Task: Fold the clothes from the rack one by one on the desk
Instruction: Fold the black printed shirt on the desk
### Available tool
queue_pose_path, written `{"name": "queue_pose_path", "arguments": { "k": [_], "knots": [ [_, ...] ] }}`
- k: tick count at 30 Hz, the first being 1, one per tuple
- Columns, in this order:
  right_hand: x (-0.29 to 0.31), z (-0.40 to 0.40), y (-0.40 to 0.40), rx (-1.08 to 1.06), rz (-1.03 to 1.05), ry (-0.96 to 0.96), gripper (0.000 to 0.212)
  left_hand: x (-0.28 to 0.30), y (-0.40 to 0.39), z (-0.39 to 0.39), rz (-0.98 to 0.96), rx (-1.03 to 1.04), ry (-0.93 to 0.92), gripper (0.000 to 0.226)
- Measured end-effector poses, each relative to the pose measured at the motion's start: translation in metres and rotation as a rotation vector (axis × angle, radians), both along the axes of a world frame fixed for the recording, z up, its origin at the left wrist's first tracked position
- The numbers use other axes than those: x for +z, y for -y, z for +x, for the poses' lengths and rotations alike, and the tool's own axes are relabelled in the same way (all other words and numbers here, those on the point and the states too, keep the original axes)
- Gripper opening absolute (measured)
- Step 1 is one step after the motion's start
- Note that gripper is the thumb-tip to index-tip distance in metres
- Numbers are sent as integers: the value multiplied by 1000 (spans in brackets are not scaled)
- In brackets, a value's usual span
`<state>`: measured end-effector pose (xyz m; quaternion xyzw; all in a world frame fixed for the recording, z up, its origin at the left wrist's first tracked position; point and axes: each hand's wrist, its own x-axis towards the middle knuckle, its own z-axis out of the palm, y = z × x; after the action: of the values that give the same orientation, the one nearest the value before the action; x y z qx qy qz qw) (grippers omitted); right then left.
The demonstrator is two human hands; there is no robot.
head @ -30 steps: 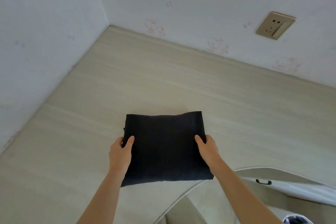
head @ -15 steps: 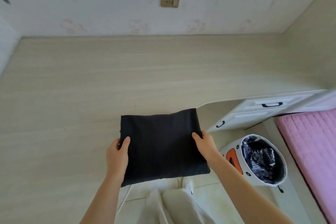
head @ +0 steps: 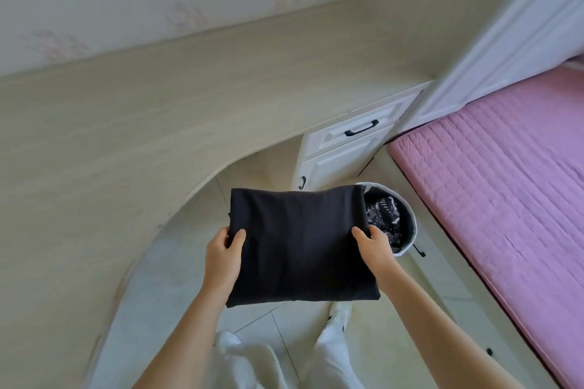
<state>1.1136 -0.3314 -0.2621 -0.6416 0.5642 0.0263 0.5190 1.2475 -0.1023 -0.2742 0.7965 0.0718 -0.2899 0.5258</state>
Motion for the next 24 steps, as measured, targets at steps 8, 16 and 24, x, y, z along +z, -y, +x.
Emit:
{"name": "queue_pose_path", "arguments": {
  "k": [8,16,24],
  "knots": [
    [-22,-77,172,-51,13,-43,18,-34,178,-49,14,-161,-191,13],
    [-84,-101,300,-70,-31,-52,41,-106,326,-69,27,-208,-216,15],
    [-242,-91,370,-97,-39,-91,50,-251,408,-69,146,-222,-212,17]
  ]
}}
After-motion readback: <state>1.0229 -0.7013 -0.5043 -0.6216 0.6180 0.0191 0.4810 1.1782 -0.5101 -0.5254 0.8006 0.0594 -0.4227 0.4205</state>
